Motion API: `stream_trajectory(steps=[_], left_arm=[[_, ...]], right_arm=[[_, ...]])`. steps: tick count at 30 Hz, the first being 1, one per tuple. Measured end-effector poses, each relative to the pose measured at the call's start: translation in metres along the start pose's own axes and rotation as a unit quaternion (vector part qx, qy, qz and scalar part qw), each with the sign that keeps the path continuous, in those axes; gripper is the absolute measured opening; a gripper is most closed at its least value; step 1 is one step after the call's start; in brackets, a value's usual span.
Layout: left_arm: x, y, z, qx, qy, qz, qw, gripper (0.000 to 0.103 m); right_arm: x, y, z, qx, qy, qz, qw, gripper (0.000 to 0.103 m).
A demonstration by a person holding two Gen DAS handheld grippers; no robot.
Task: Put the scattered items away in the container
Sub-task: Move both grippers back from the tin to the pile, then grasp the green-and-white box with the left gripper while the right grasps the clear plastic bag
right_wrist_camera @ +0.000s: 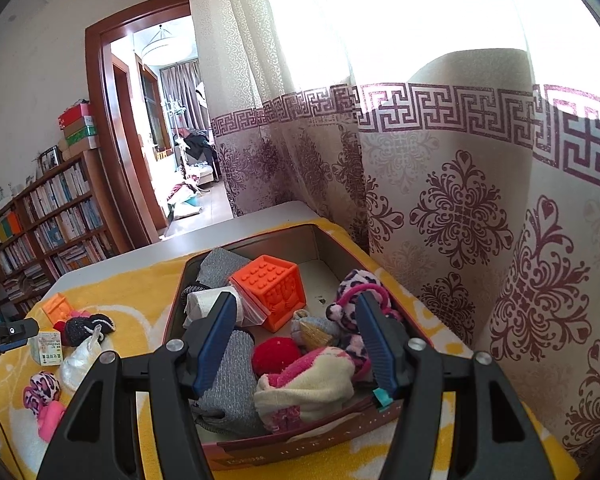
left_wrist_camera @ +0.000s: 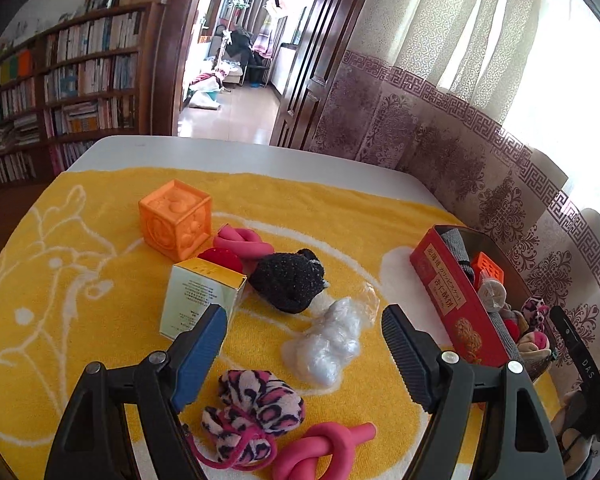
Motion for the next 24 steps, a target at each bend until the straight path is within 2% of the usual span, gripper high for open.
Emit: stream_trajectory(steps=[7,11,18,24], left_arm=[[0.034,0.009,-0.010,0.011,0.001,0.030,0.9995,0.081],[0.048,0.010,-0.010,0.015,0.000,0.045,0.9989,0.081],[0.047,-0.007,-0.010,0.040,-0.045,0.054,0.9967,0.081],[0.052,-0.028,-0.006,0.060,-0.050,0.049,0.9957,0.081]], right_arm=[[0.011,0.007,0.003,-0.003,0.016,-0.001,1.000,0.066],[0.027,0.020,0.005,-0.001,0.011,0.029,1.000,0.074],[0.072,0.035,0.001,0.014,0.043,0.090,0.995,0.074],[0.095,0.034,-0.006,0.034,0.054,0.119,0.991,0.077]])
Point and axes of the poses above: each gripper's, at about its wrist camera, not at the fingertips, and y roughly against the way its jaws point, x to its left, z to its top, the point moved 6 cm from there along -y, roughly the way its jaws point, and after that the axes turned 9 degrees about -z, right-handed, at the moved point
